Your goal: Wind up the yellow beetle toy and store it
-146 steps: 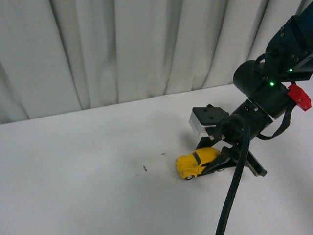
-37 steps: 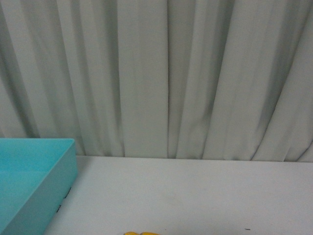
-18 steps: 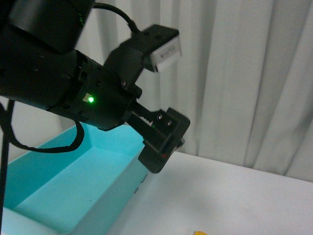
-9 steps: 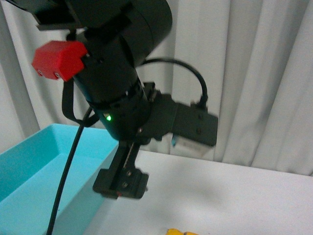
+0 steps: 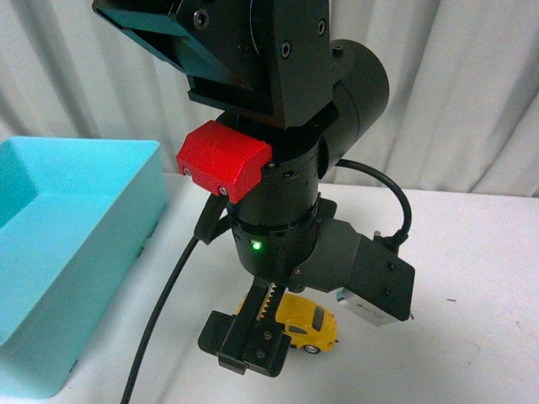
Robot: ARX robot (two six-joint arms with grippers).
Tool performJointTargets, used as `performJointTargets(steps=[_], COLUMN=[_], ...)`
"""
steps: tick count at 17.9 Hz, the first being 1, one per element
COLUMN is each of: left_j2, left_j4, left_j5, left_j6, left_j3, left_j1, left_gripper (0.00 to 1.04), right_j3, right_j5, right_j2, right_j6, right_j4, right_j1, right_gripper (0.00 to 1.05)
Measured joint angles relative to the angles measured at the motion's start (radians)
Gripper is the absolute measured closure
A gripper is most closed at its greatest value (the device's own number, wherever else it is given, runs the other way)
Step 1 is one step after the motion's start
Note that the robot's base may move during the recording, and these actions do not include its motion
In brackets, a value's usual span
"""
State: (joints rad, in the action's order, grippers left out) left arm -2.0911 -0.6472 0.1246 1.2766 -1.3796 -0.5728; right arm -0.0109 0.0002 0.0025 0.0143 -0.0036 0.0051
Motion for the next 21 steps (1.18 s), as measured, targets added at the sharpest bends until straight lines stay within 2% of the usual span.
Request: performJointTargets(steps=[17,18,21], left_j2=[-0.109,-0.111,-0.115], left_j4=[0.043,0.053,0.057], left_j5=[0.055,0.057,0.055], left_j6=[-0.229,-0.233,-0.241], left_j3=[-0.058,-0.058,-0.056], left_j1=[-0.004,-0.005,-0.008], left_gripper=[0.08,0.13,0.36], right_j3=[0.0,0.0,0.0], right_j5=[0.0,0.0,0.0], right_j2=[0.0,0.0,0.0], right_j6=[0.0,0.0,0.0], right_j4=[0.0,0.0,0.0], right_j1=[0.0,0.0,0.0], right_gripper=[0.07,0.07,0.07])
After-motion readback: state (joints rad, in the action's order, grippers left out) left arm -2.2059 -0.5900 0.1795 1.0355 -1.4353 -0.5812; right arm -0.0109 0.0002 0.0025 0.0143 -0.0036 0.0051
